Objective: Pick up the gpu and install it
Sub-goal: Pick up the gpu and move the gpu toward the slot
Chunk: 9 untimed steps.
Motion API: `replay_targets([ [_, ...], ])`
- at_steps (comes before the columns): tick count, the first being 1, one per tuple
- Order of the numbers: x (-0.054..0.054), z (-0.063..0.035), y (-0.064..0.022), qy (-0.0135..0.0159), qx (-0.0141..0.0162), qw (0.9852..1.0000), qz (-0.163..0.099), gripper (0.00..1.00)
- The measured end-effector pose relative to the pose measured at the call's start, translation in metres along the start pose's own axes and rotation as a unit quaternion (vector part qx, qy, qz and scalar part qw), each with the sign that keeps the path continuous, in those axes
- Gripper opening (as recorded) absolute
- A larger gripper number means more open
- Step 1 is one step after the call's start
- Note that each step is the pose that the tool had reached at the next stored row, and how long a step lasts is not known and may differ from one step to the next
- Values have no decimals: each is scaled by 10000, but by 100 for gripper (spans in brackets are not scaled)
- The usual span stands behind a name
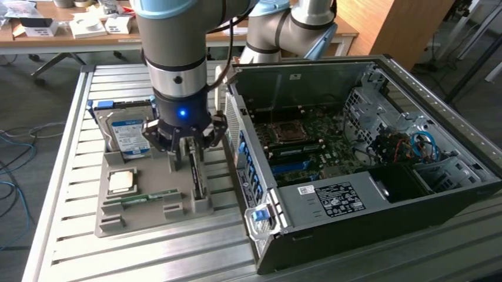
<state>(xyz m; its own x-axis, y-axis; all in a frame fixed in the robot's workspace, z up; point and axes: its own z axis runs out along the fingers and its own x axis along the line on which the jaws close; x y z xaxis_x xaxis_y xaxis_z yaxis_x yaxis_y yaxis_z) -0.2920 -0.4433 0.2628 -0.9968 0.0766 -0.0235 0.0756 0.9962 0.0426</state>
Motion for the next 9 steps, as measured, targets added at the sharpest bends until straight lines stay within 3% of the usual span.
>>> replay_targets([
  [9,-38,34,1,0,0,10000,1,47],
])
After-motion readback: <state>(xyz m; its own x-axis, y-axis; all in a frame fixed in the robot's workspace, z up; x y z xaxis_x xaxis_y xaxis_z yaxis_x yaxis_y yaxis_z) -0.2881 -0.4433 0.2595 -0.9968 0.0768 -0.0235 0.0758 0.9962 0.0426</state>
